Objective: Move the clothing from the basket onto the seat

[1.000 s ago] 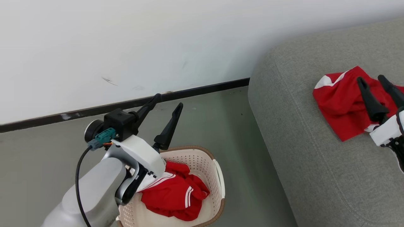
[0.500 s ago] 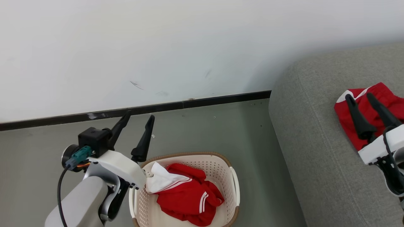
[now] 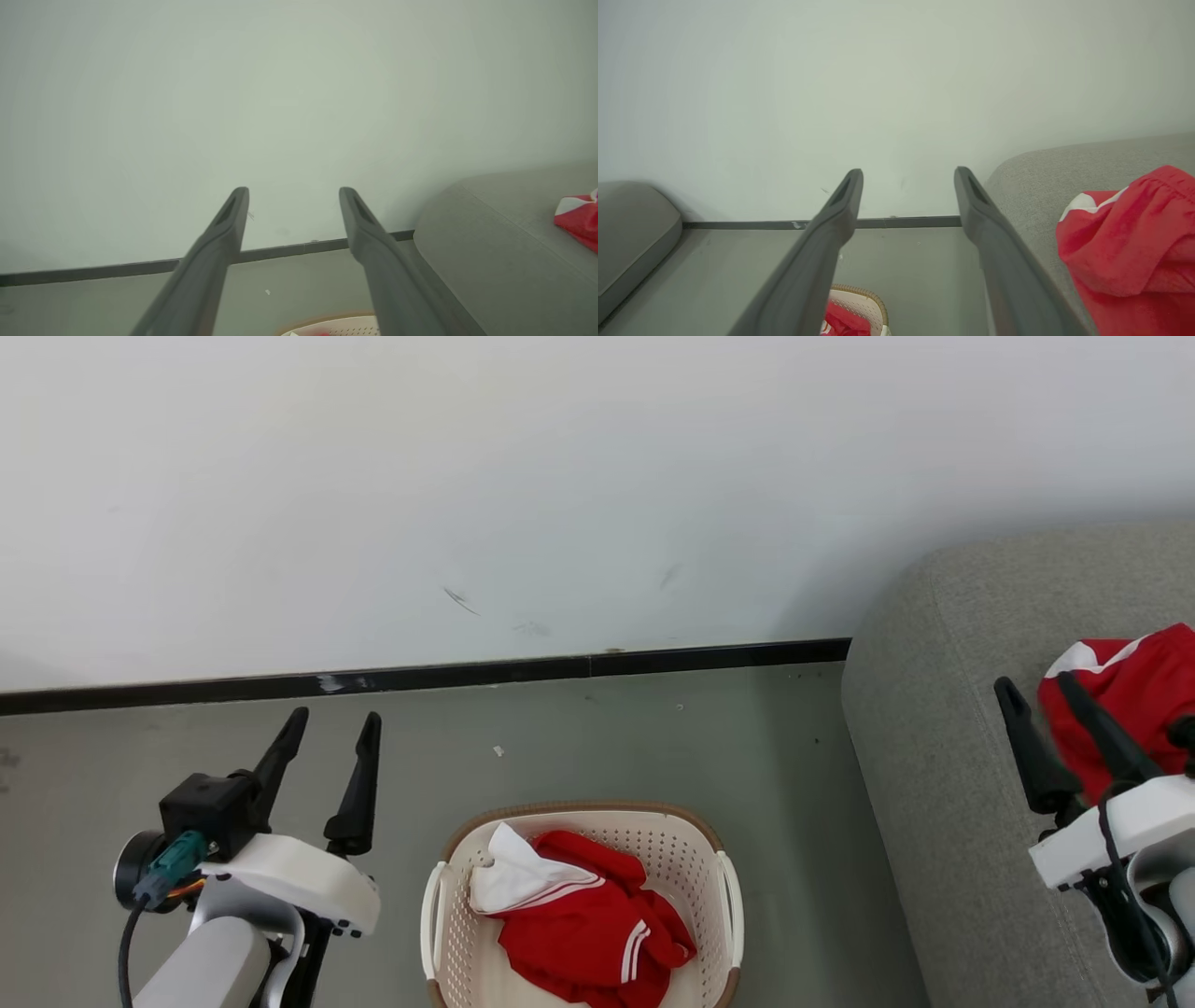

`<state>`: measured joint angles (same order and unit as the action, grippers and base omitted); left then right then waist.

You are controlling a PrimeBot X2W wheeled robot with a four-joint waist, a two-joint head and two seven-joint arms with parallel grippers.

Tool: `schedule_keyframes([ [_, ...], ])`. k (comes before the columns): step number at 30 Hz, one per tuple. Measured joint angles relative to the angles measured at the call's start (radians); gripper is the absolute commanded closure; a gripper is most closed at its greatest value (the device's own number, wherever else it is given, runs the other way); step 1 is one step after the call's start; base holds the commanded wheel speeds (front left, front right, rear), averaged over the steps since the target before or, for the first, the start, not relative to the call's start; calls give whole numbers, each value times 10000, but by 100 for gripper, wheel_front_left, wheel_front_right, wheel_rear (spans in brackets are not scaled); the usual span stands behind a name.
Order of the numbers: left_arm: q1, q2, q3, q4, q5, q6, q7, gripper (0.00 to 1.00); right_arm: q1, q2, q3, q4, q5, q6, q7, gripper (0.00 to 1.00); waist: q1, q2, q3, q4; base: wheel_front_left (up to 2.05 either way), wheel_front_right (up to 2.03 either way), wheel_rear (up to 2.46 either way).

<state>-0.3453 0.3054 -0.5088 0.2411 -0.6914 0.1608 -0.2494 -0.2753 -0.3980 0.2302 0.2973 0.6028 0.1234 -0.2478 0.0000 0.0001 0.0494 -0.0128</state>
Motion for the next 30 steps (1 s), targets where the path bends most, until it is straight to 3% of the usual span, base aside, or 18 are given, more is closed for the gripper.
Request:
schedule_keyframes([
  [18,1770,-299,1607,-631,769,307,0,0,1577,1308,-1179,-1016,-1469,0,0,0,0,0,-254,408,0,0,0],
  [30,1963,-462,2123,-959,1434,297,0,0,1797,1634,-1315,-1469,-2142,0,0,0,0,0,-120,339,0,0,0],
])
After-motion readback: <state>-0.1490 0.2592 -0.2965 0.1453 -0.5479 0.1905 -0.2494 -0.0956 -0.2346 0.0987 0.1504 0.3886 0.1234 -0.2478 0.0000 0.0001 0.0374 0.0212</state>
